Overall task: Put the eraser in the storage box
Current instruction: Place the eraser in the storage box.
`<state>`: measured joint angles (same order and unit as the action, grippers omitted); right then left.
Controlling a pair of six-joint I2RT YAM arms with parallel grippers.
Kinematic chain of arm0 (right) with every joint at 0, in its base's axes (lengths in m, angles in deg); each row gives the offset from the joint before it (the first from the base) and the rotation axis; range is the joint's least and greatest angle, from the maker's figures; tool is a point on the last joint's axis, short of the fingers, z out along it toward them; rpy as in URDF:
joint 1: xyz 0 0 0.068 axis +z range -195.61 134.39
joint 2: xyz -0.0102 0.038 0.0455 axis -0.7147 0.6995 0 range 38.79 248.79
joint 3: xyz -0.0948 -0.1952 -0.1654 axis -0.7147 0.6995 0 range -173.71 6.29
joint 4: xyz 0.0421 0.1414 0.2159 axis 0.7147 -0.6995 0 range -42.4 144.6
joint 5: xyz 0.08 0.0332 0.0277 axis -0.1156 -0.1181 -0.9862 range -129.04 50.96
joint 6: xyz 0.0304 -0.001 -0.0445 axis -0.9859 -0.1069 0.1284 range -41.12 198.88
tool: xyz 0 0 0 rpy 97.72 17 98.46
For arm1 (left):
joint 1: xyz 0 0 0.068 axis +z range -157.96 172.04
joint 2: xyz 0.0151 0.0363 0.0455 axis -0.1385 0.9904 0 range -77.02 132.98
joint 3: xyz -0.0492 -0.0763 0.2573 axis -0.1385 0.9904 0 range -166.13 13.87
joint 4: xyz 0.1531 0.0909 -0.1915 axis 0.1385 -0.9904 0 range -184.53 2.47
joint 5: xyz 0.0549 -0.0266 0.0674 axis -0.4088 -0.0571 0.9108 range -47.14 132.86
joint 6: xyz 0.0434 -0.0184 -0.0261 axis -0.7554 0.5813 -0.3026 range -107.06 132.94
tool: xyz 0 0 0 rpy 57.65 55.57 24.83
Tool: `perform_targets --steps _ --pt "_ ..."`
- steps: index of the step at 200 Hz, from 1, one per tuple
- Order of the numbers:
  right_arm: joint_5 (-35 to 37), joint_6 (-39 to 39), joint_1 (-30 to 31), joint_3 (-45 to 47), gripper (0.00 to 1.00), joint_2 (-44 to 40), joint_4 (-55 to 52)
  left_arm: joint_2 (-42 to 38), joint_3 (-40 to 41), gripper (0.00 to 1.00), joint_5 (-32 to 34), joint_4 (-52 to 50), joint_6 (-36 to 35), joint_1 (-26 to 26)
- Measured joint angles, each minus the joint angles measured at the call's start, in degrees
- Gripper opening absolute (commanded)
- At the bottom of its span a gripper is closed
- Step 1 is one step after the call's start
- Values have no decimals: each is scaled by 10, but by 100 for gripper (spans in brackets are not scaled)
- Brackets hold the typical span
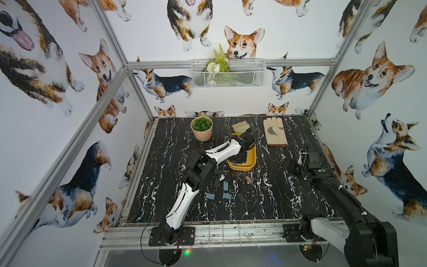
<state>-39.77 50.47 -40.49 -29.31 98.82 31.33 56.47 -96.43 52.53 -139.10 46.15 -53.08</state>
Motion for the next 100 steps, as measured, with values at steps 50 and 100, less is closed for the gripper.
perform_targets --steps 50,100 --pt "-3 0 0 2 99 0 0 0 0 25 2 1 1 0" --pt "-6 0 0 3 99 0 1 -2 5 39 6 4 3 0"
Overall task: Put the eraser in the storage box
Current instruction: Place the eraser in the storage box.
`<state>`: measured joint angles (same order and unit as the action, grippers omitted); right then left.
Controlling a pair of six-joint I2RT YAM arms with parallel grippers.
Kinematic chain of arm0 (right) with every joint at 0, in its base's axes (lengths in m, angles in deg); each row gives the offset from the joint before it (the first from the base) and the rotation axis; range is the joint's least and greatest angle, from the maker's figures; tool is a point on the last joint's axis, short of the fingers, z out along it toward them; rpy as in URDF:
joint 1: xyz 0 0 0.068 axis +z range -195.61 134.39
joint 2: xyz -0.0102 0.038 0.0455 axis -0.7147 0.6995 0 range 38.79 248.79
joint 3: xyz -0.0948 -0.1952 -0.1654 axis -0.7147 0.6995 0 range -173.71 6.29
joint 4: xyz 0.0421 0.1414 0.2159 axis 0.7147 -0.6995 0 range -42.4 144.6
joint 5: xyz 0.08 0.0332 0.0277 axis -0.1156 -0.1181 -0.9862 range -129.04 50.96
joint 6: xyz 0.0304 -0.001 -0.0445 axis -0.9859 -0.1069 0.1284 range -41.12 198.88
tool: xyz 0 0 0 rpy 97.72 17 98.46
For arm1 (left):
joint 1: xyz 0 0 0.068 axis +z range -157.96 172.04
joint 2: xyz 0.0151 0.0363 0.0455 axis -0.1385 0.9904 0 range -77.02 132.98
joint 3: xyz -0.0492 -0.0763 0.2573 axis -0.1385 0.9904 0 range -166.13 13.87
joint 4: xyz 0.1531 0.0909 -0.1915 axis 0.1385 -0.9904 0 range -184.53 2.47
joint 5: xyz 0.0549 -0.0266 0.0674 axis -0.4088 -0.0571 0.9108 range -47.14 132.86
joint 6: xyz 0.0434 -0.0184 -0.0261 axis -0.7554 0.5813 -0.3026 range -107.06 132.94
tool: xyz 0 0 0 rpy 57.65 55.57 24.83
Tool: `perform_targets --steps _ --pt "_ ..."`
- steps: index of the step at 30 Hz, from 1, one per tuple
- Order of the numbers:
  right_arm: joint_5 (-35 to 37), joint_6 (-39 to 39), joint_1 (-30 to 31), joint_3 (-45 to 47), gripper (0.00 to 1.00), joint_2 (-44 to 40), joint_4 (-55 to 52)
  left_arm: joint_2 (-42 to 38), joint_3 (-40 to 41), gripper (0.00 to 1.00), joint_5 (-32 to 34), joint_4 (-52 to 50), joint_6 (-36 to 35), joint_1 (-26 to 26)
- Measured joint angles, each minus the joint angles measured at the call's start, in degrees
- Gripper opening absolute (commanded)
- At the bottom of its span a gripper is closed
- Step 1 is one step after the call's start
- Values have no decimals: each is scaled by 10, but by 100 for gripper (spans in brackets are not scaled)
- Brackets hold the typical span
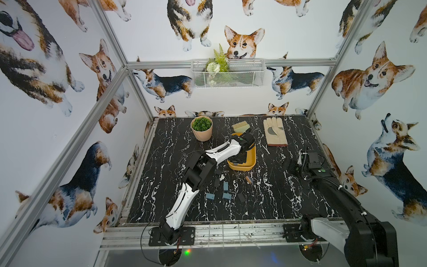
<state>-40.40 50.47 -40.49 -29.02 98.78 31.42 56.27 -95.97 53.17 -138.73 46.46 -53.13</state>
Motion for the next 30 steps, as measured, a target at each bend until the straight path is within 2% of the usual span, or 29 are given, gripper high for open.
perform_targets --steps 4,16,18,19,30 --pt "0 0 0 0 100 -2 0 -10 12 51 1 5 2 0" --pt "-2 0 0 0 100 -4 1 -25 2 52 -2 12 -7 -12" --pt "-2 0 0 0 100 -4 1 -32 -1 60 -4 17 -10 -14" --pt "-2 0 0 0 99 -4 1 -37 -1 60 -3 18 -11 -15" --pt "-2 -1 0 0 100 -12 1 -180 -14 60 38 19 -13 -20"
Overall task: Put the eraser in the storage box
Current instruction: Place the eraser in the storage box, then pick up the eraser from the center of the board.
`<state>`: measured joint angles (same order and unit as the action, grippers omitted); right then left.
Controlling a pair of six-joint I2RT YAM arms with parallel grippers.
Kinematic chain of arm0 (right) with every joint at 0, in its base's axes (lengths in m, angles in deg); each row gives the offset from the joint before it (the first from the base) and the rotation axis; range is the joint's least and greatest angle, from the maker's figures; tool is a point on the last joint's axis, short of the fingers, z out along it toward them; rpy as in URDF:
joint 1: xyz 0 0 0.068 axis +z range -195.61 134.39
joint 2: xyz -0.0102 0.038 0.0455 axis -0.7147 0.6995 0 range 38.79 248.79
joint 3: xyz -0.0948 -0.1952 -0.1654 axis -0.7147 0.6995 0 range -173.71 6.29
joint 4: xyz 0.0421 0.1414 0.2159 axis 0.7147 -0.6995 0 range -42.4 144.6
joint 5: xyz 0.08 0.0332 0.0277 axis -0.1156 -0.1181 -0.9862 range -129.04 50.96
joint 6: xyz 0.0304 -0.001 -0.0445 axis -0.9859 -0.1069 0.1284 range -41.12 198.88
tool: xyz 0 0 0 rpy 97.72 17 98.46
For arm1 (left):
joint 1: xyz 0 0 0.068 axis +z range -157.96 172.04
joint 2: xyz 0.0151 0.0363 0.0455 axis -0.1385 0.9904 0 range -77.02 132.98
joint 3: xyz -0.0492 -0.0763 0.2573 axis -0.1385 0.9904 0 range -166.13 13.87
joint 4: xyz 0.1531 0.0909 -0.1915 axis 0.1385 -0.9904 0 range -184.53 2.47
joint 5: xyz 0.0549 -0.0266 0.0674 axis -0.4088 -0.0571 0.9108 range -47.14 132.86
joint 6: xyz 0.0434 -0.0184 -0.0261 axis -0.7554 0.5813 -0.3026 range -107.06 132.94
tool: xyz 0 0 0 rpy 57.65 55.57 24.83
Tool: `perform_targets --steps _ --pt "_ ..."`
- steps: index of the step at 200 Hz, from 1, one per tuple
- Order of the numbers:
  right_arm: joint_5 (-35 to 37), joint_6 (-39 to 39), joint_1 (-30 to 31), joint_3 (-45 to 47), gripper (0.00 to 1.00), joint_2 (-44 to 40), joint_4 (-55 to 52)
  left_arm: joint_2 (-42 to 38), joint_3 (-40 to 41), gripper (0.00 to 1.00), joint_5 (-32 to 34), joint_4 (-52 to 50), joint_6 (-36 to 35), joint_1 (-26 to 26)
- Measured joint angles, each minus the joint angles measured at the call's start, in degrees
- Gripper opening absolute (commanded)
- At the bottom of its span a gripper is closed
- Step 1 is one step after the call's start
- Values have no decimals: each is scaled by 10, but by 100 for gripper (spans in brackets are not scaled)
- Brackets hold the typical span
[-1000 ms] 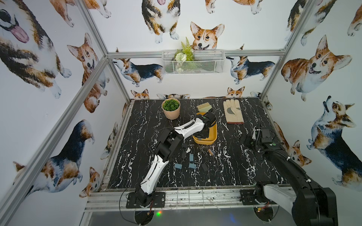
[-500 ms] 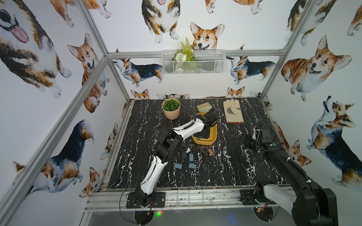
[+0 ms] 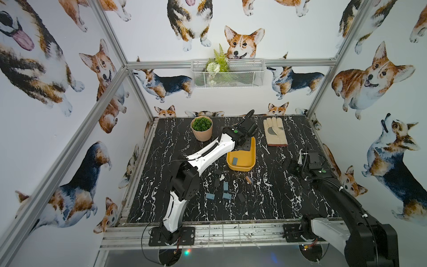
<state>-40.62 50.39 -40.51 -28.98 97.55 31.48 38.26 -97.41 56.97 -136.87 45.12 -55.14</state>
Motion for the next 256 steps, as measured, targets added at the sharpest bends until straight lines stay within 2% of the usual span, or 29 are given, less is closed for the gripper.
perform_targets --steps 37,76,105,135,189,256 --pt "-12 -1 0 1 100 -9 2 -132 91 61 51 -16 37 -1" --pt "-29 -1 12 2 100 -5 3 -289 285 65 76 -47 132 -1" --pt "-29 0 44 -9 100 16 2 -365 429 67 65 -19 207 0" --pt "-27 0 58 -15 100 26 3 -356 473 67 41 4 245 3" --pt "-23 -1 65 -16 100 27 2 -305 584 65 -55 164 317 37" --pt "-18 -1 65 -10 100 25 2 -265 603 62 -99 282 351 72"
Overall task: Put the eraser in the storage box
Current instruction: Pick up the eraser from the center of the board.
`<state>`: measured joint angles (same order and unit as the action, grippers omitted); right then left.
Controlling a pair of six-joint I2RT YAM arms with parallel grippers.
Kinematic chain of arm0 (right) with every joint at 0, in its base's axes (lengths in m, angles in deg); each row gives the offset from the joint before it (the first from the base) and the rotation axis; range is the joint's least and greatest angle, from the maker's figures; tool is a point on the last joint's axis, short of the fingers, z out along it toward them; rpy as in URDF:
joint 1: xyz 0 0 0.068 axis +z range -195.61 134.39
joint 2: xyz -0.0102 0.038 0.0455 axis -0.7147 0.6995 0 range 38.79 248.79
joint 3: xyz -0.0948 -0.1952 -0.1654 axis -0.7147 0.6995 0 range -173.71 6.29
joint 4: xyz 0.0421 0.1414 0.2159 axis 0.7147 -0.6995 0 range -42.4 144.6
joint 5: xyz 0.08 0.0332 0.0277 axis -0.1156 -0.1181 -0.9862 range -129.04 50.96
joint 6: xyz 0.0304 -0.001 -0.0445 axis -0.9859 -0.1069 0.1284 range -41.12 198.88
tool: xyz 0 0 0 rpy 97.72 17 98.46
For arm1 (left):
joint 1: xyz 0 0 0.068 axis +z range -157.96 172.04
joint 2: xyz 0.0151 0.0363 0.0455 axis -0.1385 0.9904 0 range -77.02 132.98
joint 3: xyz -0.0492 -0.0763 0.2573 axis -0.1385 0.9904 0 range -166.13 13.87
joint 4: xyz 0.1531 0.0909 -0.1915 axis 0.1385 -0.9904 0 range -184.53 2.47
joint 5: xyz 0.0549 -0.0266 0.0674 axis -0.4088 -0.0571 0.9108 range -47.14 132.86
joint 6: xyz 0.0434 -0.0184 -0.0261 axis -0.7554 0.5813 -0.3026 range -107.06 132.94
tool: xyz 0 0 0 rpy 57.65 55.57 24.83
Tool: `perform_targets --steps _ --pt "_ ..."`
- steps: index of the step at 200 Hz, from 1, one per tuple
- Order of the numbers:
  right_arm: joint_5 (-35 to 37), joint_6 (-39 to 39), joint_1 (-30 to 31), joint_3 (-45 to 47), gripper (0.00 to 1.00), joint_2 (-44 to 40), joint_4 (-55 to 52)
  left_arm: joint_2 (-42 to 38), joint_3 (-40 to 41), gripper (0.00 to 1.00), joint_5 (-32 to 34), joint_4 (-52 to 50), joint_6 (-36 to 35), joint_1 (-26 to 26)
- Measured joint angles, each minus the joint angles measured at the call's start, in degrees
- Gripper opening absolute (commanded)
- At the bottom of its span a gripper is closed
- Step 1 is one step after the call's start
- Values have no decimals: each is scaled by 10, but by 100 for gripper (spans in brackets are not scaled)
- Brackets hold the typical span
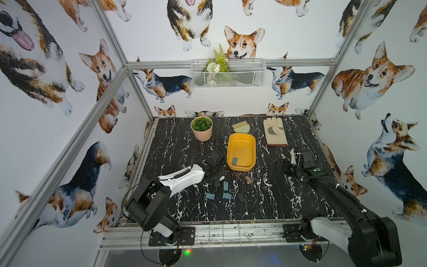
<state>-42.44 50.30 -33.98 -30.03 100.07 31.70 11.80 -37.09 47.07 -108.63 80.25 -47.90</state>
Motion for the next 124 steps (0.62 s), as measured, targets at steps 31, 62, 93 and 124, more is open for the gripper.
perform_targets --steps 31,62,93,124 --pt "0 0 0 0 99 2 0 16 0 60 -10 10 6 5" --pt "0 0 0 0 100 3 0 38 -17 59 -6 7 9 11" --pt "0 0 0 0 100 4 0 49 -21 59 1 5 13 14" --pt "0 0 0 0 99 9 2 73 -29 58 0 6 18 17"
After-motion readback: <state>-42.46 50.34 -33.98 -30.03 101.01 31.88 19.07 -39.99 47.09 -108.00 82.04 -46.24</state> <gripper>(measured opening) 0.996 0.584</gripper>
